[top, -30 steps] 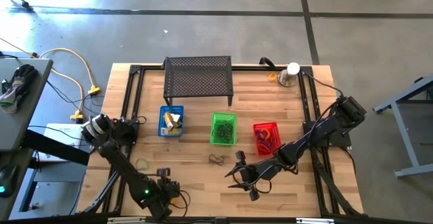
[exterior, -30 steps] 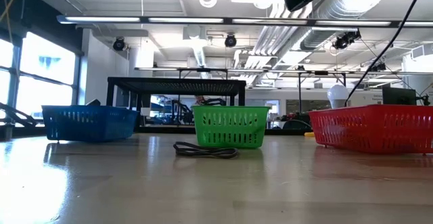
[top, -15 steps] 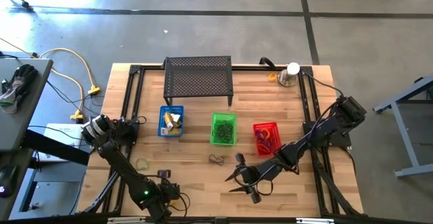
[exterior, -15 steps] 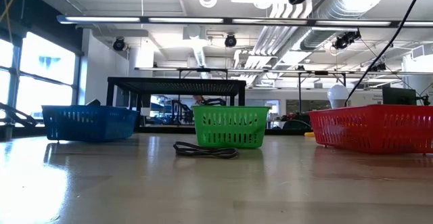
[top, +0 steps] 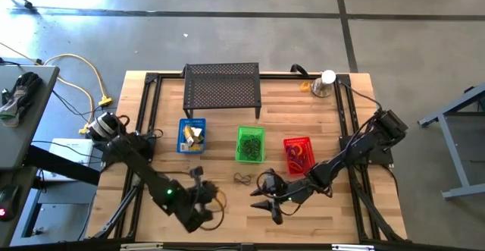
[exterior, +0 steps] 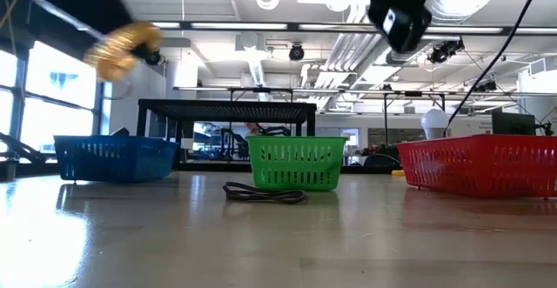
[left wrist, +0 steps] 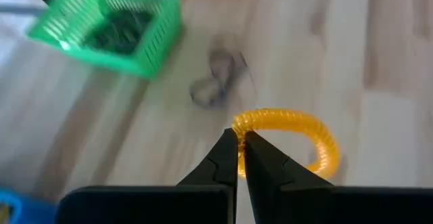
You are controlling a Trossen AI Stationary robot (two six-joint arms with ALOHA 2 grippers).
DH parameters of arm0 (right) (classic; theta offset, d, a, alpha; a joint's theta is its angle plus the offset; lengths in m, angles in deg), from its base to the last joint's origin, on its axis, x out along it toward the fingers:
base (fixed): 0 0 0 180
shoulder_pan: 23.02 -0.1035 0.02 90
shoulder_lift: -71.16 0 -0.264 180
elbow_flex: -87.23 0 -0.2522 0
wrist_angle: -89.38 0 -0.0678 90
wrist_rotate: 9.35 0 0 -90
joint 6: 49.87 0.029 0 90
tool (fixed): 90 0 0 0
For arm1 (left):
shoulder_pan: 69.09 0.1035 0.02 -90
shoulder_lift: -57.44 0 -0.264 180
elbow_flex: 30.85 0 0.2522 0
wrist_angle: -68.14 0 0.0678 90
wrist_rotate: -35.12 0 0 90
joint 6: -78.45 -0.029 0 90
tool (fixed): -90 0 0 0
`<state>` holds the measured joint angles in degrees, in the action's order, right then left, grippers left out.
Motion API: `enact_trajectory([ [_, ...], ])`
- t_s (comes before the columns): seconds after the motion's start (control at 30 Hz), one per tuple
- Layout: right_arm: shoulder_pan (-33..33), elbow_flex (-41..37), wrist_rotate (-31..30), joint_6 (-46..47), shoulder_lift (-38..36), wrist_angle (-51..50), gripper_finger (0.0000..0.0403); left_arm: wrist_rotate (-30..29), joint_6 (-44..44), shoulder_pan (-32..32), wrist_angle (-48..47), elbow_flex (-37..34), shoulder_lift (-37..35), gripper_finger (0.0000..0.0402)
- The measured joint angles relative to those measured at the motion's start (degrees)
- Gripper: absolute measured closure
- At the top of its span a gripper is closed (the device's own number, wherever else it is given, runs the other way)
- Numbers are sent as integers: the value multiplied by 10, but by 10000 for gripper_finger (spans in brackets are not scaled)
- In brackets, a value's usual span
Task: Pick & Place Office Desk Supplies
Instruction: Put the yellow spring keychain into the red bin
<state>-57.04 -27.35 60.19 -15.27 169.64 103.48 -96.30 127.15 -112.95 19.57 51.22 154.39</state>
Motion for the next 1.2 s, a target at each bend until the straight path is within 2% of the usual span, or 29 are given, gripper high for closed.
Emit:
enact_trajectory([
  [0.13, 7, 0, -66, 69, 40, 7, 229, -11, -9, 31, 81, 0, 1, 396],
  [0.27, 21, -1, -117, 72, 79, 79, 229, -12, -24, 49, 129, 0, 3, 396],
  [0.37, 34, -1, -114, 73, 99, 140, 229, -19, -27, 59, 135, 0, 4, 396],
  [0.47, 47, 0, -83, 75, 120, 186, 229, -20, -19, 65, 134, 0, 4, 396],
  [0.7, 59, 31, -62, 54, 145, 191, 229, -20, -20, 75, 137, 0, 4, 396],
  [0.87, 63, 38, -51, 7, 145, 187, 231, -21, -22, 75, 135, 0, 4, 397],
  [1.0, 63, 38, -51, 1, 145, 183, 268, -20, -22, 74, 137, 0, 4, 397],
  [1.2, 68, 39, -48, -3, 145, 165, 381, -14, -22, 72, 136, 0, 4, 394],
])
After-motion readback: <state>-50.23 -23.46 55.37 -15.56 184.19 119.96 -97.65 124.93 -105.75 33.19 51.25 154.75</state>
